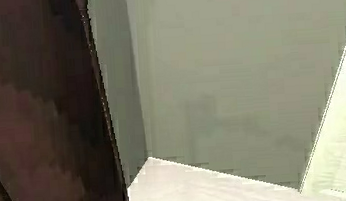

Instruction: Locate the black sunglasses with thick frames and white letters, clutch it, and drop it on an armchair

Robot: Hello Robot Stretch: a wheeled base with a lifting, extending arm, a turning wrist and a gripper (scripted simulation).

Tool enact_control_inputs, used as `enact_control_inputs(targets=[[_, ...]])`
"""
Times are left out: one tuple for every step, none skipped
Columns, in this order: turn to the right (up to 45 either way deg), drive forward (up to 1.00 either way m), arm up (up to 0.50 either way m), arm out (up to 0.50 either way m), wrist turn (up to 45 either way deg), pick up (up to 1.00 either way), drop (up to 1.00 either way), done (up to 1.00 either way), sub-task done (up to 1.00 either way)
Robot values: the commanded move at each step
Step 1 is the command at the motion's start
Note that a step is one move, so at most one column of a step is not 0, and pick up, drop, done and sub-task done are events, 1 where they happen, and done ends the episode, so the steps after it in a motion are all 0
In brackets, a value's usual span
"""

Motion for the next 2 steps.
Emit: enact_control_inputs(targets=[[-45.0,0.00,0.00,0.00,0.0,0.00,0.00,0.00,0.00],[-21.0,0.00,0.00,0.00,0.0,0.00,0.00,0.00,0.00]])
